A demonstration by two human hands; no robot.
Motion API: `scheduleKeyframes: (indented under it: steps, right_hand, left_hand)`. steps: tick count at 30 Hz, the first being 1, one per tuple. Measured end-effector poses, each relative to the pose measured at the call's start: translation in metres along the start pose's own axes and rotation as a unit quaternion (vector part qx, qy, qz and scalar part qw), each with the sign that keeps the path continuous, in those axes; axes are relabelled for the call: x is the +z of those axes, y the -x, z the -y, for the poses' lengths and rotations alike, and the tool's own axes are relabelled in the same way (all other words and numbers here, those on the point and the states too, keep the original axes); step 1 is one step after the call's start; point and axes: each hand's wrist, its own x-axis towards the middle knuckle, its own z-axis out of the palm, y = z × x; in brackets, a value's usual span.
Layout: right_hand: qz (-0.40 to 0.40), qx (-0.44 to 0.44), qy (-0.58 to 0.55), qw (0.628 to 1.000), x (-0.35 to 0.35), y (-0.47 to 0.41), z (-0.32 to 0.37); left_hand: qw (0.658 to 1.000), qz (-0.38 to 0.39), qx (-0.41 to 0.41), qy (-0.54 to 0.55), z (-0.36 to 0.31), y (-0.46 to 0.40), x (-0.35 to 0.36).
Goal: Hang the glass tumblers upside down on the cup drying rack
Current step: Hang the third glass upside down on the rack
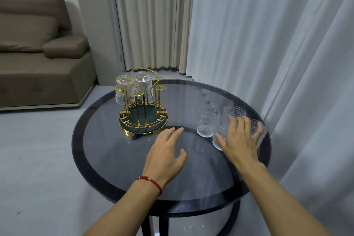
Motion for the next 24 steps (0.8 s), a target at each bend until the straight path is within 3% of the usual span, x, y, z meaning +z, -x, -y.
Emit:
scheduleKeyframes:
  steps: [5, 9, 12, 15, 18, 20, 22, 24]
  right_hand:
    - [-0.007, -0.002, -0.060, 0.998, 0.002, -0.004, -0.002]
    - [-0.070, -0.049, -0.135, 0.987, -0.010, 0.002, 0.004]
    - [-0.119, -0.150, -0.243, 0.951, -0.026, 0.012, 0.018]
    - [-0.067, -0.268, -0.347, 0.897, -0.045, 0.027, 0.037]
    - [-0.006, -0.345, -0.353, 0.870, -0.053, 0.037, 0.059]
    - [0.026, -0.339, -0.357, 0.870, -0.052, 0.038, 0.066]
    - [0.101, -0.244, -0.422, 0.867, -0.049, 0.033, 0.065]
    - [0.231, -0.111, -0.518, 0.816, -0.046, 0.029, 0.063]
  left_hand:
    - [1.000, -0.010, -0.002, 0.025, -0.001, -0.002, 0.000]
    - [0.988, 0.000, -0.059, 0.140, -0.008, -0.005, -0.003]
    - [0.942, 0.065, -0.132, 0.302, -0.014, -0.009, -0.009]
    - [0.848, 0.133, -0.150, 0.490, -0.023, -0.008, -0.011]
    - [0.835, 0.078, -0.154, 0.522, -0.025, -0.005, -0.014]
    - [0.810, 0.043, -0.180, 0.556, -0.020, -0.006, -0.019]
    - [0.768, 0.037, -0.196, 0.609, -0.009, -0.010, -0.025]
    - [0.745, 0.053, -0.197, 0.635, 0.002, -0.013, -0.031]
